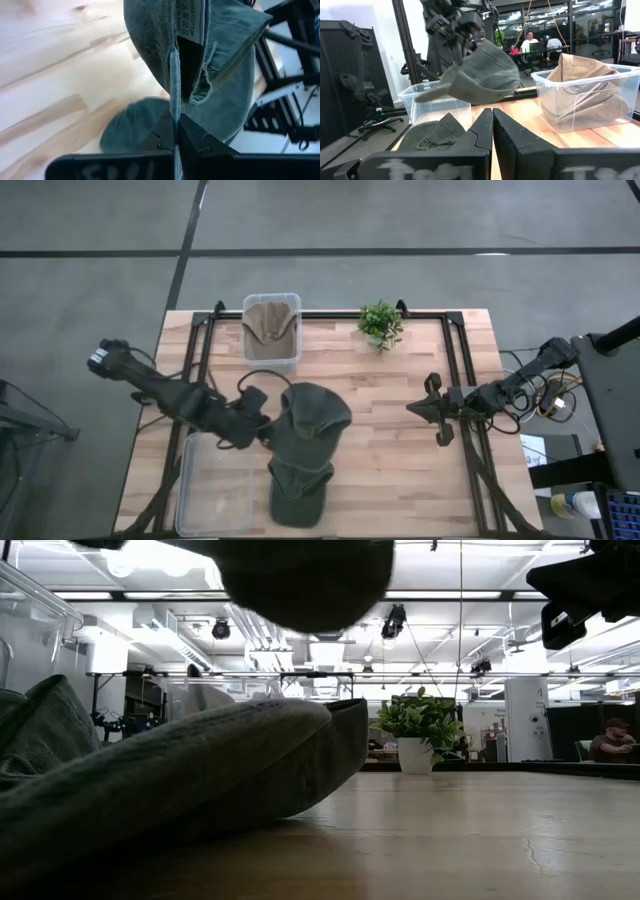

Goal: Pick & Place hat
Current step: Put the top black cap into the bottom transparent bin

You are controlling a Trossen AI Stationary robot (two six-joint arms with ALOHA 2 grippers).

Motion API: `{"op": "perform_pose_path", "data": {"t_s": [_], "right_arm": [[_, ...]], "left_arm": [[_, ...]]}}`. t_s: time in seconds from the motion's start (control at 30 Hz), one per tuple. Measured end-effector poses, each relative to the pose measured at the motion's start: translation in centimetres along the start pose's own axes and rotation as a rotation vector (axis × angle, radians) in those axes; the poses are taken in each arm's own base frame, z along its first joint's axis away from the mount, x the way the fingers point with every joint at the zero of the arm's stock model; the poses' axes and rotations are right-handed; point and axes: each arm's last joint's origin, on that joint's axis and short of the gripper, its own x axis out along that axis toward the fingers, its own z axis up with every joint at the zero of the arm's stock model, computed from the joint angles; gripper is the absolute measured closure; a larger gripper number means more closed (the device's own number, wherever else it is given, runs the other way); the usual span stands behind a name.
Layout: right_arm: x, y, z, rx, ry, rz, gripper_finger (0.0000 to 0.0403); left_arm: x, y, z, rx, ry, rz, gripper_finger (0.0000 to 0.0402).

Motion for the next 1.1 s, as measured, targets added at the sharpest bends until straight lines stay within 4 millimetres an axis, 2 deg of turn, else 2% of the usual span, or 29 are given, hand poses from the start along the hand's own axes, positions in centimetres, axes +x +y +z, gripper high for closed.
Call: {"op": "perform_pose_path", "data": {"t_s": [0.3, 0.5, 0.83, 1.1], "right_arm": [[0.0, 0.0, 0.0, 0.000, 0.000, 0.000, 0.0394], [0.0, 0.0, 0.0, 0.000, 0.000, 0.000, 0.0394], [0.0, 0.0, 0.0, 0.000, 0.000, 0.000, 0.0394], [0.0, 0.0, 0.0, 0.000, 0.000, 0.000, 0.0394]], "left_arm": [[-7.2, -0.4, 0.4, -0.012, 0.054, 0.096, 0.0400], [-10.6, 0.5, -0.2, -0.164, 0.163, 0.232, 0.0400], [-12.1, 0.7, -3.3, -0.327, 0.440, 0.360, 0.0400], [-12.0, 1.1, -4.6, -0.358, 0.504, 0.440, 0.0400]]}}
